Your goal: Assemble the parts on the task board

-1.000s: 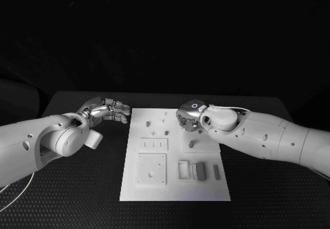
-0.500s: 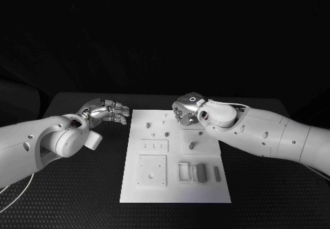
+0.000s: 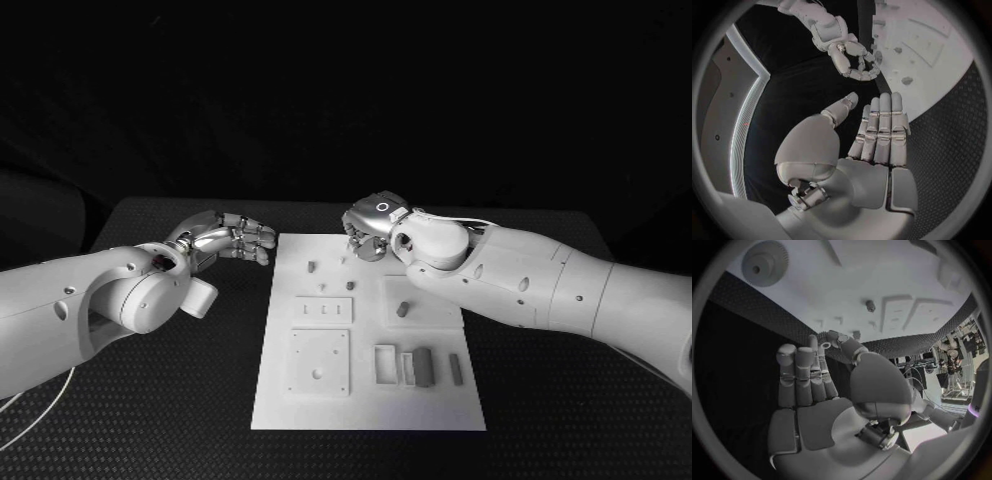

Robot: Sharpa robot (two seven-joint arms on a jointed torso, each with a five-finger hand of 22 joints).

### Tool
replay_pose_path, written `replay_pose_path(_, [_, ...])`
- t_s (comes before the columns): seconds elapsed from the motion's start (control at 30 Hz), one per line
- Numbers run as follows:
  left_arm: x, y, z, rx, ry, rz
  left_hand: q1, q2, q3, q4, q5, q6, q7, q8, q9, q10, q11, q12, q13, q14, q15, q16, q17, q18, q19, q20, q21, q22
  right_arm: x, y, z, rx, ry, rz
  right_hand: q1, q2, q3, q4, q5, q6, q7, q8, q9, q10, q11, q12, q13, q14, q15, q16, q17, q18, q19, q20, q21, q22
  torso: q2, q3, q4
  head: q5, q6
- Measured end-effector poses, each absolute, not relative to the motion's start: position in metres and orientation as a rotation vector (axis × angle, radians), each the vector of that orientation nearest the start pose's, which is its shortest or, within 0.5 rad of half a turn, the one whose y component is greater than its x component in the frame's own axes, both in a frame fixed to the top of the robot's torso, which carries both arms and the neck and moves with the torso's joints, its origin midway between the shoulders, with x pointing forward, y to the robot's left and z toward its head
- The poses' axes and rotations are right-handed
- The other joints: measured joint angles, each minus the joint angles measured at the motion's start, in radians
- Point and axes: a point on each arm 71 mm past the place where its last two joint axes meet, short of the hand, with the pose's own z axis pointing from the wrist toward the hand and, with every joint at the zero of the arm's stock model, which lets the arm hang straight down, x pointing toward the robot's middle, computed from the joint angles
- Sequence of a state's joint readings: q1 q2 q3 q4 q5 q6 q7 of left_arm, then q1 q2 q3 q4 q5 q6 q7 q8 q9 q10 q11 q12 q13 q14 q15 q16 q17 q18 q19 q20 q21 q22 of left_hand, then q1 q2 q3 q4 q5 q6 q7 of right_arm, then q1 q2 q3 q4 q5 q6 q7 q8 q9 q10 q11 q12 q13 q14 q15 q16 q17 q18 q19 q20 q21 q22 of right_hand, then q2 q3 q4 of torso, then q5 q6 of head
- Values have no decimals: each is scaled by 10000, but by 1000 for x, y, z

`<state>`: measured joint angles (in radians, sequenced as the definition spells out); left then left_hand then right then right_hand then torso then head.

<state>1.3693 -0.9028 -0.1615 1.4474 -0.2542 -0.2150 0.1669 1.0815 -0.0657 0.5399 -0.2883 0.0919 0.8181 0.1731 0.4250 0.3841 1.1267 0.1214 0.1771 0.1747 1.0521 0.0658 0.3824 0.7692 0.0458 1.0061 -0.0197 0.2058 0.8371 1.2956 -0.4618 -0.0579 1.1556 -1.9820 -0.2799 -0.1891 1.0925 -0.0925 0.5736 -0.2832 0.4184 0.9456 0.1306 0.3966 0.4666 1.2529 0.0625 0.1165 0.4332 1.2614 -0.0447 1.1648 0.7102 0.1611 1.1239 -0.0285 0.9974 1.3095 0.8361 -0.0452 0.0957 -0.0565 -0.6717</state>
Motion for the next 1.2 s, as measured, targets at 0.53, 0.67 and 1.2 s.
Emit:
replay_pose_path(0.53, [512,252,-154,-8585,16696,-12682,0,0,0,0,0,0,0,-38,6,0,0,-41,8,27,27,-38,30,-15,37,-36,-35,-8,560,-90,-160,-6411,13869,2597,-39,-39,-11,-11,-1,-2,-1,-12,-6,-2,-1,-2,37,17,17,0,-21,0,1,4,0,0,12,-12,35,46,-19])
replay_pose_path(0.67, [512,251,-154,-8573,16708,-12701,0,0,0,0,0,0,0,-38,5,0,0,-41,8,27,27,-38,30,-17,37,-36,-35,-8,562,-88,-160,-6419,13859,2558,-39,-39,-12,-12,-2,-3,-1,-13,-4,-2,-1,-3,37,18,19,-1,-21,1,16,20,0,0,11,-19,35,57,-19])
replay_pose_path(1.2, [514,248,-154,-8542,16729,-12735,0,0,0,0,0,0,0,-75,4,0,0,-41,17,26,27,-38,53,-22,37,-35,-32,-6,564,-85,-164,-6458,13926,2483,-38,-40,-7,-7,-2,-20,-15,-46,5,-5,-1,-3,46,21,22,-1,-30,1,16,22,0,0,11,-13,34,261,-62])
